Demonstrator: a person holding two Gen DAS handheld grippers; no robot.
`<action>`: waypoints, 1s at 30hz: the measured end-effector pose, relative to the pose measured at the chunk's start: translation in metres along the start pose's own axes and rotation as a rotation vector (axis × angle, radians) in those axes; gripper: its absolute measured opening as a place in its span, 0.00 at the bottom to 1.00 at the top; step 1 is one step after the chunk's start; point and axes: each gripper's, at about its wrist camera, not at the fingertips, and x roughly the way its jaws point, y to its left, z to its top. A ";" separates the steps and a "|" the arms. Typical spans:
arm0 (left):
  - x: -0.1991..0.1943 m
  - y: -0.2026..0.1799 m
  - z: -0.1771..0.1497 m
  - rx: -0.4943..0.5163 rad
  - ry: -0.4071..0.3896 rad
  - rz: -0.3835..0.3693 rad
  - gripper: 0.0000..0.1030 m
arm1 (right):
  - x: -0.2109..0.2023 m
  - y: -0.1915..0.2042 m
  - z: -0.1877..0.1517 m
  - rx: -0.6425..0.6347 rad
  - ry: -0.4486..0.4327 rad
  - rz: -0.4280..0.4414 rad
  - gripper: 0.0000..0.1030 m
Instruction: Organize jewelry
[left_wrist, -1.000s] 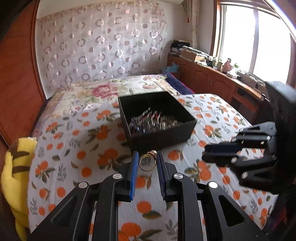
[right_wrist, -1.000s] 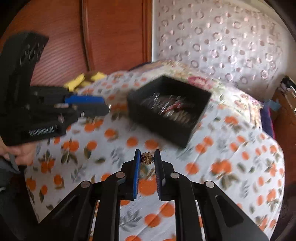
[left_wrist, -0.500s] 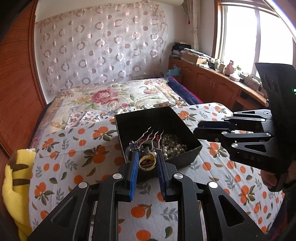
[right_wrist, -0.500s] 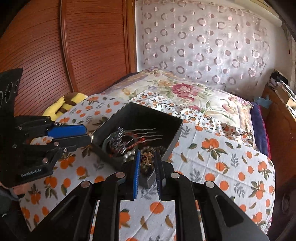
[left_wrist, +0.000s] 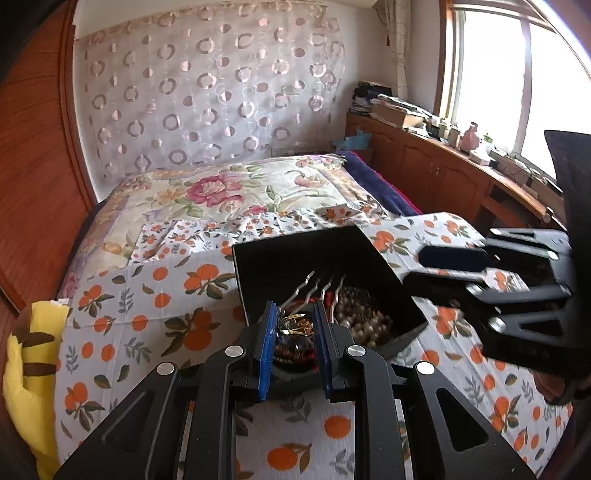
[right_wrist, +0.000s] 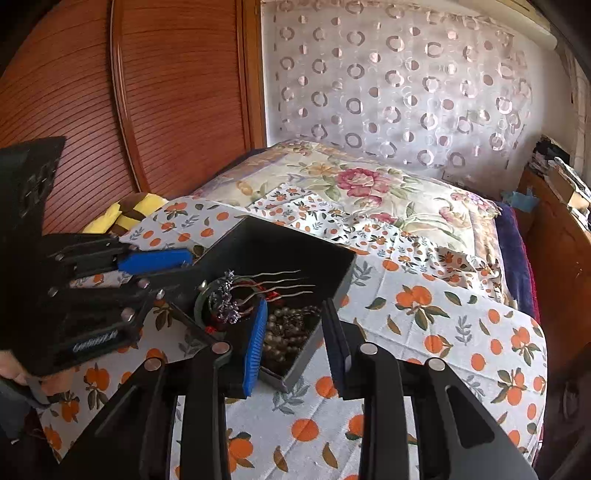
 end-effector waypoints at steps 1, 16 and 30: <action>0.001 0.000 0.001 -0.002 0.001 0.004 0.22 | -0.003 -0.001 -0.002 0.004 -0.006 -0.005 0.32; -0.061 -0.011 -0.031 -0.035 -0.105 0.090 0.92 | -0.080 -0.003 -0.057 0.138 -0.176 -0.070 0.66; -0.121 -0.012 -0.071 -0.099 -0.145 0.122 0.92 | -0.130 0.021 -0.093 0.223 -0.266 -0.175 0.98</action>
